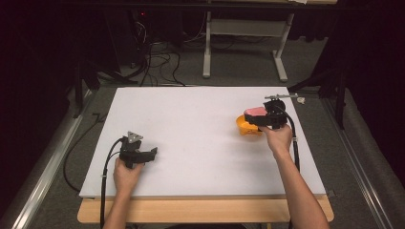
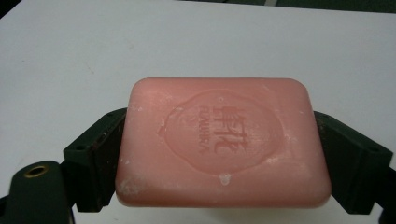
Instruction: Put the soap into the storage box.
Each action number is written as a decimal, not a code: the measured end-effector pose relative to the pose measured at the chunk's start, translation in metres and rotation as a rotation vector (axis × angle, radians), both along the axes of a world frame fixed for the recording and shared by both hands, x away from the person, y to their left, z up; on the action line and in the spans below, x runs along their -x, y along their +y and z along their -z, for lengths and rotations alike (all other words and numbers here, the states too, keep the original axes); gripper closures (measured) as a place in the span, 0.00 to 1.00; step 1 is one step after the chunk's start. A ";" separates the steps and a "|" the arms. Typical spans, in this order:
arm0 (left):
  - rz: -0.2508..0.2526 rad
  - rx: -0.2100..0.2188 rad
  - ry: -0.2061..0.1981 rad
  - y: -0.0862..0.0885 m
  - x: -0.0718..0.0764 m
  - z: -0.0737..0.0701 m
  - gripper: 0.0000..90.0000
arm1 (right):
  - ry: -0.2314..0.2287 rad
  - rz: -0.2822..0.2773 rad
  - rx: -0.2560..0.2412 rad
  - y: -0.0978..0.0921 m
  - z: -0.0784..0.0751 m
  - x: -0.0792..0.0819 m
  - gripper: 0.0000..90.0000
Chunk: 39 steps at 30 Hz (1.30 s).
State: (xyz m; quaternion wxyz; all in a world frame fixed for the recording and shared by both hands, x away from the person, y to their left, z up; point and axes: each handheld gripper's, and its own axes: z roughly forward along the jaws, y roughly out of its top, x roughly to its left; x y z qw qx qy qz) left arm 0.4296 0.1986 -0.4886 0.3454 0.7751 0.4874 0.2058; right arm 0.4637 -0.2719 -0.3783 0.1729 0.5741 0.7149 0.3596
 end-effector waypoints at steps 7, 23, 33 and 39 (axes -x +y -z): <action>0.000 0.000 0.000 0.000 0.000 0.000 0.22 | 0.035 0.018 0.008 0.001 0.009 -0.009 0.15; 0.000 0.000 0.001 0.000 0.000 0.000 0.22 | 0.101 0.072 0.014 0.003 0.026 -0.023 0.15; 0.000 0.000 0.001 0.000 0.000 0.000 0.22 | 0.129 0.092 0.033 0.005 0.034 -0.029 0.15; 0.000 0.000 0.002 0.000 0.000 0.000 0.22 | 0.138 0.096 0.043 0.006 0.037 -0.031 0.15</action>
